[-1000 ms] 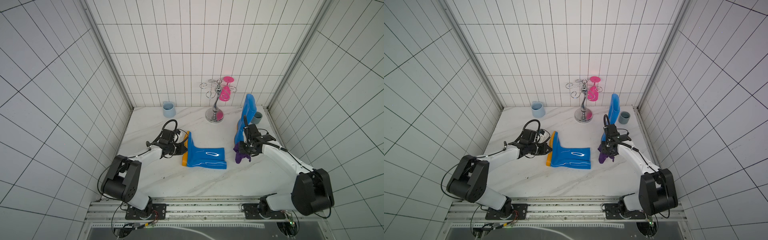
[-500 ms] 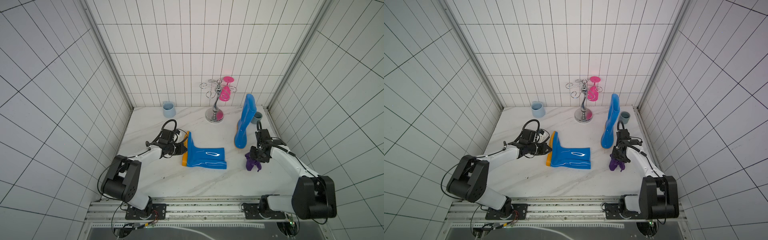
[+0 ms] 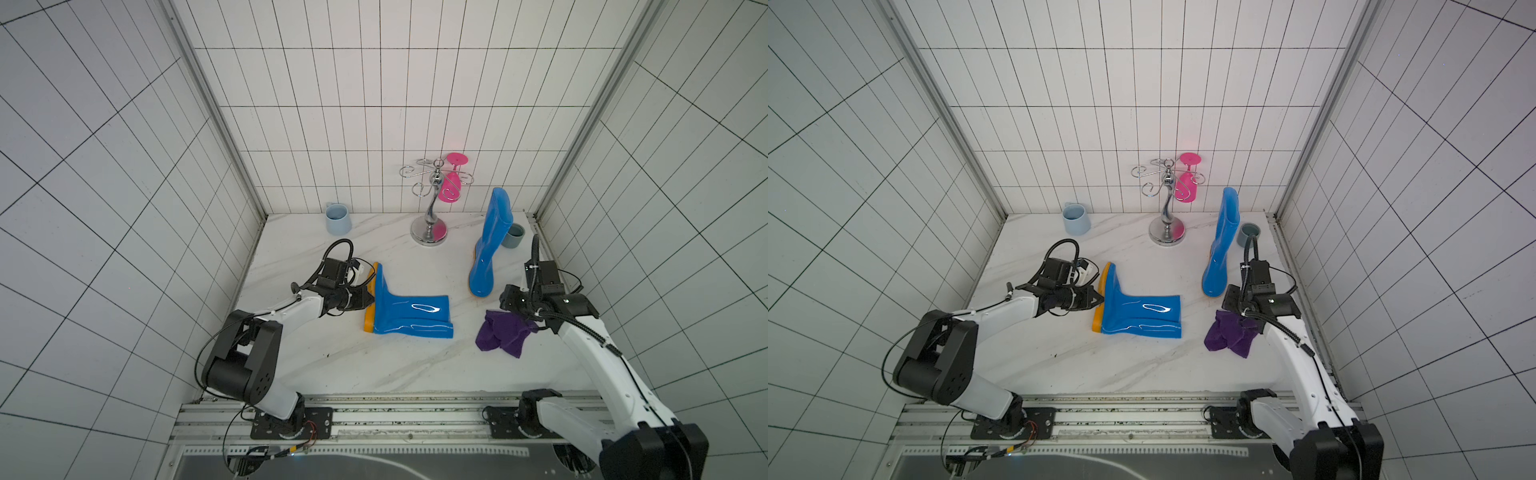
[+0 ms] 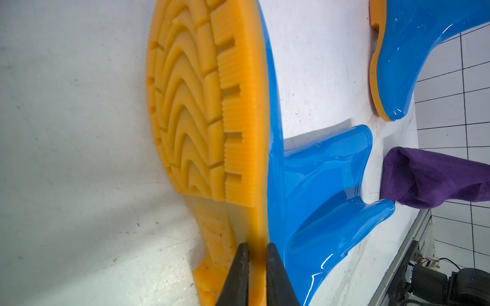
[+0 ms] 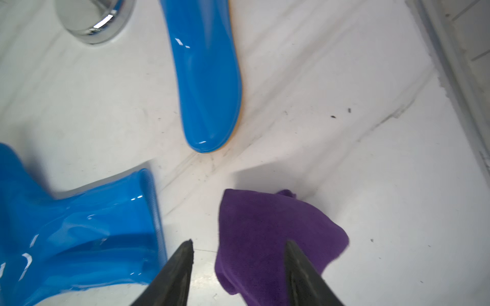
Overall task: Wipe the rubber boots with a cloth
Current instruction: Place the cleaning item at the center of the board, then pick up the rubber boot from the center of the board.
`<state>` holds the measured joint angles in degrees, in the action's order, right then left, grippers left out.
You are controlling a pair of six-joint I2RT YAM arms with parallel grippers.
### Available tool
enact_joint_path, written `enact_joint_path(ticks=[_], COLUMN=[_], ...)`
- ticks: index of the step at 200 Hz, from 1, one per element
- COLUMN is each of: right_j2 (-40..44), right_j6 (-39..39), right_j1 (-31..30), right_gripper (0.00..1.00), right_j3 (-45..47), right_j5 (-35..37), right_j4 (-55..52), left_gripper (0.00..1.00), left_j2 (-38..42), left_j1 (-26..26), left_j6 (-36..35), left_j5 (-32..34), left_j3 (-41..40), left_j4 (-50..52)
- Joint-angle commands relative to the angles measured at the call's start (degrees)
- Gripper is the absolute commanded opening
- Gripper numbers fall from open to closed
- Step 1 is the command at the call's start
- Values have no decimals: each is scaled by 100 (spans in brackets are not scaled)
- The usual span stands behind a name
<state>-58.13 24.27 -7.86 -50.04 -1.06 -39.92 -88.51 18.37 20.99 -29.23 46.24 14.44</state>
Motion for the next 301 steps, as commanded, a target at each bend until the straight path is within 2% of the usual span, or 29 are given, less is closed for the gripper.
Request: enact_joint_path(ticks=[1, 31, 49, 63, 117, 143, 200, 254, 301], right_j2=[133, 310, 371, 438, 249, 77, -409, -53, 39], right_j6=[340, 841, 1086, 1218, 2021, 2248, 3005, 3567, 3729], right_j1=[-427, -776, -986, -1127, -1148, -1148, -1148, -1153, -1173], right_gripper=[58, 60, 61, 67, 71, 75, 75, 75, 75], right_j3=[162, 1107, 1536, 1829, 3095, 3448, 4088, 4441, 4466], right_j5=[-482, -1366, -1527, -1607, -2487, -2669, -3249, -3545, -3585], right_j4=[434, 1463, 1963, 2340, 4195, 4798, 6062, 6337, 6271], left_gripper=[13, 13, 13, 13, 13, 12, 12, 12, 12], left_j2=[-222, -247, -342, -405, -432, -434, -446, -429, -408], left_j1=[-8, -16, -34, -77, -232, -285, -307, -313, -315], left_j6=[-69, -95, -112, -113, -140, -131, -127, -118, -117], left_j5=[425, 594, 664, 736, 1177, 1319, 1573, 1667, 1658], left_j3=[-84, -77, -92, -127, -105, -111, -114, -123, -146], left_j4=[452, 559, 602, 629, 882, 963, 1066, 1081, 1053])
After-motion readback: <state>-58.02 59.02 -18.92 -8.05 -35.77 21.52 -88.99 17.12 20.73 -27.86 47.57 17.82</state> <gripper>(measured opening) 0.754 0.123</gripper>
